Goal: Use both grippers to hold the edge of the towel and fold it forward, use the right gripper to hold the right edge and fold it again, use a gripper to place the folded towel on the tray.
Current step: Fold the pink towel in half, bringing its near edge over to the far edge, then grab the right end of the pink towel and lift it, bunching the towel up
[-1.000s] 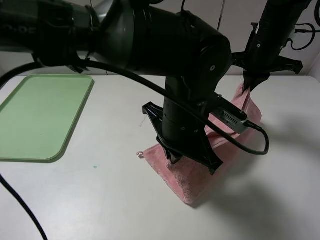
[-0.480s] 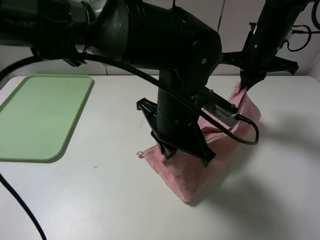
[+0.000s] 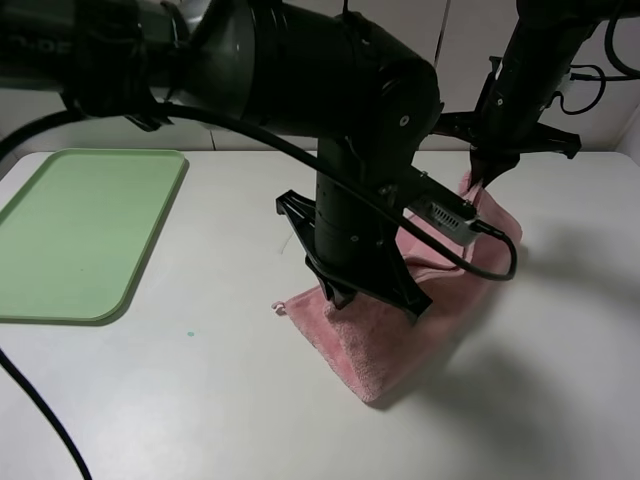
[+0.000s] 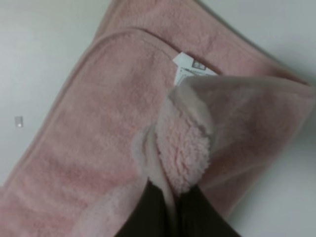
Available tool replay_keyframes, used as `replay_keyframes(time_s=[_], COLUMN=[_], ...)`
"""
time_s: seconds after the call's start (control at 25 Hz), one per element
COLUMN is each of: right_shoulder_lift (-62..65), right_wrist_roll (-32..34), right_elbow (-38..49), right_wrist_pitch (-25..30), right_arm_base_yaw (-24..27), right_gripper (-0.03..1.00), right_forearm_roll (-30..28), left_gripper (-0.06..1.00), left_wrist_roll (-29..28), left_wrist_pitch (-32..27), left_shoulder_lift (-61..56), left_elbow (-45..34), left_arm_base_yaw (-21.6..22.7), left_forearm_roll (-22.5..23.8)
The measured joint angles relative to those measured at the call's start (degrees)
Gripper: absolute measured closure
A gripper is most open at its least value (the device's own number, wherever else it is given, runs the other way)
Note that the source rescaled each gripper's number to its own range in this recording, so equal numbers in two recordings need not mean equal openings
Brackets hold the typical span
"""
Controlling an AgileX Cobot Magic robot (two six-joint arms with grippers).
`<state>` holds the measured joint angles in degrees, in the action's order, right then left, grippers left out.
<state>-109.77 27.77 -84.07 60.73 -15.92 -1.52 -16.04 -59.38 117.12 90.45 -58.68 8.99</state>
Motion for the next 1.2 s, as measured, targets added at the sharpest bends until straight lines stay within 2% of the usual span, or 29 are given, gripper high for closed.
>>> replay_keyframes(time_s=[0.12, 0.2, 0.24, 0.28, 0.32, 0.36, 0.4, 0.44, 0.52, 0.64, 1.0, 1.2], right_shoulder_lift=[0.0, 0.0, 0.0, 0.0, 0.0, 0.0, 0.0, 0.0, 0.0, 0.0, 1.18, 3.76], right_wrist_roll=[0.0, -0.69, -1.51, -2.28, -3.0, -3.36, -3.66, -3.92, -4.31, -4.35, -5.62, -6.31], right_elbow=[-0.06, -0.06, -0.06, -0.06, -0.06, -0.06, -0.06, -0.06, -0.06, -0.06, -0.54, -0.85], right_wrist_pitch=[-0.05, -0.05, -0.05, -0.05, -0.05, -0.05, -0.11, -0.25, -0.4, -0.52, -0.06, 0.25], right_arm_base_yaw=[0.0, 0.0, 0.0, 0.0, 0.0, -0.06, -0.21, -0.5, -0.71, -0.78, -0.96, -0.96], right_gripper=[0.97, 0.88, 0.75, 0.54, 0.31, 0.19, 0.1, 0.04, 0.0, -0.03, -0.03, -0.03], right_forearm_roll=[1.12, 2.42, 3.88, 5.41, 7.27, 8.93, 9.99, 10.33, 11.28, 11.32, 10.24, 7.36], left_gripper=[0.9, 0.8, 0.66, 0.53, 0.36, 0.2, 0.1, 0.05, -0.02, -0.04, -0.05, -0.05], left_wrist_roll=[-0.28, -0.61, -0.73, -1.12, -1.63, -2.14, -2.62, -2.95, -3.18, -3.26, -3.37, -3.37], left_wrist_pitch=[0.0, -0.17, -0.45, -0.87, -1.22, -1.5, -1.71, -1.71, -1.71, -1.71, -1.71, -1.65], left_shoulder_lift=[0.0, 0.0, 0.0, 0.0, 0.0, 0.0, 0.0, 0.0, 0.0, 0.0, -1.66, -5.36], left_elbow=[0.0, 0.0, 0.0, 0.0, 0.0, 0.0, 0.0, 0.0, 0.0, 0.0, -0.06, -0.06], left_arm_base_yaw=[0.0, 0.0, 0.0, 0.0, 0.0, 0.0, 0.0, 0.0, 0.0, 0.0, 0.0, 0.0], left_forearm_roll=[0.0, 0.15, 0.51, 0.93, 1.56, 2.15, 2.89, 3.6, 4.48, 4.69, 4.69, 4.87])
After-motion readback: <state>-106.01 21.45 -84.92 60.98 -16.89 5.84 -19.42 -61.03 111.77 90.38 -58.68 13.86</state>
